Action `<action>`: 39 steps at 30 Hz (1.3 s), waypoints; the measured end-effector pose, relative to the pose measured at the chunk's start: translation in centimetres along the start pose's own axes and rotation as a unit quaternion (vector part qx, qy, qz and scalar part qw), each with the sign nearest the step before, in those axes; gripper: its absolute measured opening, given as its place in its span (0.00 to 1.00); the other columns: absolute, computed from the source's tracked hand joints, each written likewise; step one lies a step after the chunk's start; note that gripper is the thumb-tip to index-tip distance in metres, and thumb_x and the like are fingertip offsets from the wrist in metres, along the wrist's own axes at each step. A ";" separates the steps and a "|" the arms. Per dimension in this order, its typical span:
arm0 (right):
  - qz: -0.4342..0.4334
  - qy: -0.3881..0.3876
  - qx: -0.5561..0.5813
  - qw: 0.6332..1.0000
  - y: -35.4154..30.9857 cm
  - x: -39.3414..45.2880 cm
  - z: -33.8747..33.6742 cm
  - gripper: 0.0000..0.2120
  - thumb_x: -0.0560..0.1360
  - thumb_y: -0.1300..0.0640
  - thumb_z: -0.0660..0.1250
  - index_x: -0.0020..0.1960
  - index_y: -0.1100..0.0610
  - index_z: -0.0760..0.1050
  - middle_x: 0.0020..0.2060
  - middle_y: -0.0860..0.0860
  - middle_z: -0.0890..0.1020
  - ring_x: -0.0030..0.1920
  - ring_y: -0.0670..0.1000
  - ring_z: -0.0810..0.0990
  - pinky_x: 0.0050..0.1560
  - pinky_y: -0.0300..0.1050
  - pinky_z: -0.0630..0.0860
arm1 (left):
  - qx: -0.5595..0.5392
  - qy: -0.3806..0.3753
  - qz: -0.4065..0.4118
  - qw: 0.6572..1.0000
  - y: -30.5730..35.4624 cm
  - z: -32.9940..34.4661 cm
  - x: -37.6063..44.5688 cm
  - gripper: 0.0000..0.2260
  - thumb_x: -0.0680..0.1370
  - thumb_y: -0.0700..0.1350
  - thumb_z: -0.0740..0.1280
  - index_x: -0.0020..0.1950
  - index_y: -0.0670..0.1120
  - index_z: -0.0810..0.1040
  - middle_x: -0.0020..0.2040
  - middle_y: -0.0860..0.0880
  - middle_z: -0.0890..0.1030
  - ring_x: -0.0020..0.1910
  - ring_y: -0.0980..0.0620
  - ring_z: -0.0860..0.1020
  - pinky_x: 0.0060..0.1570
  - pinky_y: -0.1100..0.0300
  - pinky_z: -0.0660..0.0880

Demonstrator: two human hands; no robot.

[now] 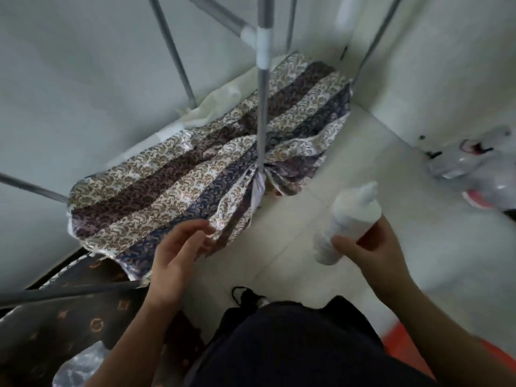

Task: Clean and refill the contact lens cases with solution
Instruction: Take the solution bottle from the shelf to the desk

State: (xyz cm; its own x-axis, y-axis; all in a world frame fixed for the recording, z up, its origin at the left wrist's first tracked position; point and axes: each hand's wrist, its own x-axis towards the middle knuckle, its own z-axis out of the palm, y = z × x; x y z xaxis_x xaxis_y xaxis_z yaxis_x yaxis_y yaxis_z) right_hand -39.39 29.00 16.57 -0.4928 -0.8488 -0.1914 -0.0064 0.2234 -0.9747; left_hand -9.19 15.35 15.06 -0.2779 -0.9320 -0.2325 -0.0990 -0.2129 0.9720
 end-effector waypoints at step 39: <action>0.126 0.805 0.153 0.559 9.3 -47.6 -8.8 0.26 0.67 0.54 0.81 0.61 0.39 0.76 0.55 0.46 0.84 0.57 0.48 0.83 0.60 0.61 0.79 | 0.214 -0.778 0.094 0.583 -1.3 49.4 -28.1 0.14 0.82 0.35 0.63 0.49 0.52 0.84 0.45 0.47 0.85 0.40 0.48 0.82 0.42 0.55 0.79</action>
State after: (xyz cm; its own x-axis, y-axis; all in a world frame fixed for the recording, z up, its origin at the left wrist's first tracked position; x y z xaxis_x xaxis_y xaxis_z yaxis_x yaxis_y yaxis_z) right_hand -23.66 75.76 17.63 -0.5904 0.7782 -0.2143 0.2669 -0.0624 -0.9617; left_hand -48.47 56.27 18.66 -0.8192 0.5389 -0.1964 -0.0646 0.2535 0.9652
